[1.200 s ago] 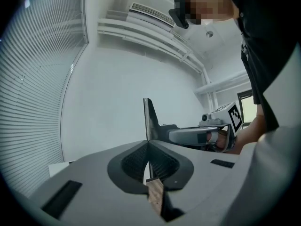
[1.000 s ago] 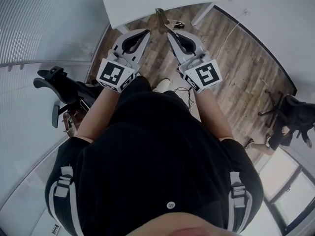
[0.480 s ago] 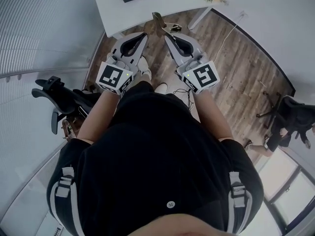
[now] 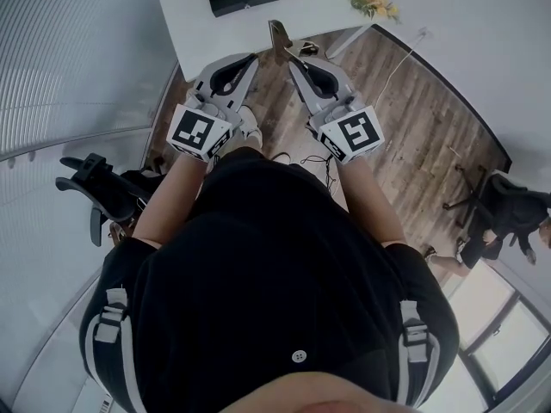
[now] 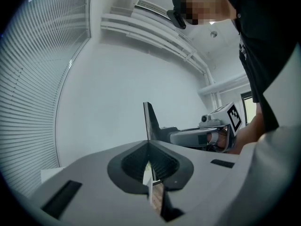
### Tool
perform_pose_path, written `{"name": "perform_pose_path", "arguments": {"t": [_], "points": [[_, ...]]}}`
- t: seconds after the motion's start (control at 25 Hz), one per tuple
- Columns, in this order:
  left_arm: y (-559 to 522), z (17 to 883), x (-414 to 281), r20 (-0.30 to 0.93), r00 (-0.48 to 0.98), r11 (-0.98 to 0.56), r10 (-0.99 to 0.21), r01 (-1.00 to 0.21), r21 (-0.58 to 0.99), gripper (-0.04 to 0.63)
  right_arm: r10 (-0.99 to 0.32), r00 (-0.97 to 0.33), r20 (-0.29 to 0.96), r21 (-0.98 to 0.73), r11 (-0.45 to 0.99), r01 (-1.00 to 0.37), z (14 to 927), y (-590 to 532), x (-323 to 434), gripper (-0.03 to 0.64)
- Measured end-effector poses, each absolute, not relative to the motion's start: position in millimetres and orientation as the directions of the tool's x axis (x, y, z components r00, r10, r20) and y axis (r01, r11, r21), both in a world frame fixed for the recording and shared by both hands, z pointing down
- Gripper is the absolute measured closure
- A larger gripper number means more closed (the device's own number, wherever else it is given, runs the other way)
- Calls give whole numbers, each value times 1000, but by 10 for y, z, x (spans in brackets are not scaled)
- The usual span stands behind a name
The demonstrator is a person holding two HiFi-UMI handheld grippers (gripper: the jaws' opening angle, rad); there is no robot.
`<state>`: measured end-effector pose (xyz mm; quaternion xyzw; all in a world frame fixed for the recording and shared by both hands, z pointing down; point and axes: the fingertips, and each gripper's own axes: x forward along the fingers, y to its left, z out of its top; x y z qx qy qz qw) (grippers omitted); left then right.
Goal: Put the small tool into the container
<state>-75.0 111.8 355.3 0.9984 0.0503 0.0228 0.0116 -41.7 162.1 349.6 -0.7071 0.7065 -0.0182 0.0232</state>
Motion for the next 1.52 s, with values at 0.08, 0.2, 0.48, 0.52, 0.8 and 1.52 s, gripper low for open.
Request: {"name": "perform_pose_path", "arguments": {"t": [0.08, 0.2, 0.48, 0.52, 0.8, 1.52], "points": [[970, 3587, -656, 55, 994, -995, 92, 91, 31, 586, -1000, 0, -1, -56, 1, -998, 3507, 1478, -344, 604], [777, 3592, -510, 60, 994, -995, 92, 90, 35, 586, -1000, 1, 3, -64, -1, -998, 3516, 1274, -204, 604], [350, 3611, -260, 65, 994, -995, 87, 84, 52, 586, -1000, -2, 19, -70, 1, -998, 3524, 846, 41, 604], [295, 3612, -229, 65, 994, -995, 85, 82, 55, 586, -1000, -5, 22, -70, 3, -998, 3525, 790, 69, 604], [-112, 3648, -60, 73, 994, -994, 83, 77, 75, 586, -999, -12, 41, -72, 9, -997, 3540, 356, 237, 604], [-1152, 3711, -75, 44, 997, -992, 65, 59, 110, 586, -995, -21, 96, -42, 17, -999, 3628, -670, 188, 604]]}}
